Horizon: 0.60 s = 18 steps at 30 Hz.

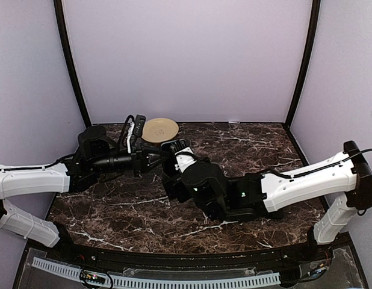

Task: Put the phone into the phone case

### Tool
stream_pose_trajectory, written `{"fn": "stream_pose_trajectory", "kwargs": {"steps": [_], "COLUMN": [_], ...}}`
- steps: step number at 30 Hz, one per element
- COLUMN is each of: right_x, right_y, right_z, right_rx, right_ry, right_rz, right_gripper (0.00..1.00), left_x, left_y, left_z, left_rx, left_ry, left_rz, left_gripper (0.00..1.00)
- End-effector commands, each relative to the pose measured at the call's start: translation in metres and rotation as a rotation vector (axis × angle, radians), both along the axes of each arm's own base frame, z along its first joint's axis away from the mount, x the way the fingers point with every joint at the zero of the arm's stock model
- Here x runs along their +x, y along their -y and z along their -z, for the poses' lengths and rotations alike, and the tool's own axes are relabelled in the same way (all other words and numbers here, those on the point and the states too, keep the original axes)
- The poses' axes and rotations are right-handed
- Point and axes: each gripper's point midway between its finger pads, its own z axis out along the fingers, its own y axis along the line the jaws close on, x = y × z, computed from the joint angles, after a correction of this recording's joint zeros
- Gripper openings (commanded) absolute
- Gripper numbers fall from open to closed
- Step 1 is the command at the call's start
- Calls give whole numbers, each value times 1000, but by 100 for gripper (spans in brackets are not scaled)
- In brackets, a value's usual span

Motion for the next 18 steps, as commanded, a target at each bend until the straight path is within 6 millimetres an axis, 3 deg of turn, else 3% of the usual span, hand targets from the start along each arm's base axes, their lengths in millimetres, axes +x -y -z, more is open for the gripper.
{"fn": "stream_pose_trajectory", "kwargs": {"steps": [1, 6, 7, 10, 14, 18], "right_x": [-8, -35, -51, -73, -86, -93], "right_y": [18, 38, 35, 42, 43, 30], "right_z": [-31, -51, -52, -66, -95, -94], "right_rx": [-9, -50, -66, -65, -39, -76], "right_ry": [57, 46, 18, -38, -24, -36], "right_rz": [-47, -338, -473, -684, -817, -910], "right_gripper": [98, 99, 99, 98, 92, 86], "left_x": [-7, -15, -20, -39, -66, -80], "left_y": [-4, -9, -7, -1, 7, 13], "left_z": [-11, -6, -6, -6, 1, 5], "left_rx": [40, 120, 126, 148, 182, 201], "left_ry": [117, 222, 236, 302, 396, 449], "left_rz": [20, 34, 58, 150, 251, 283], "left_gripper": [0, 0, 0, 0, 0, 0]}}
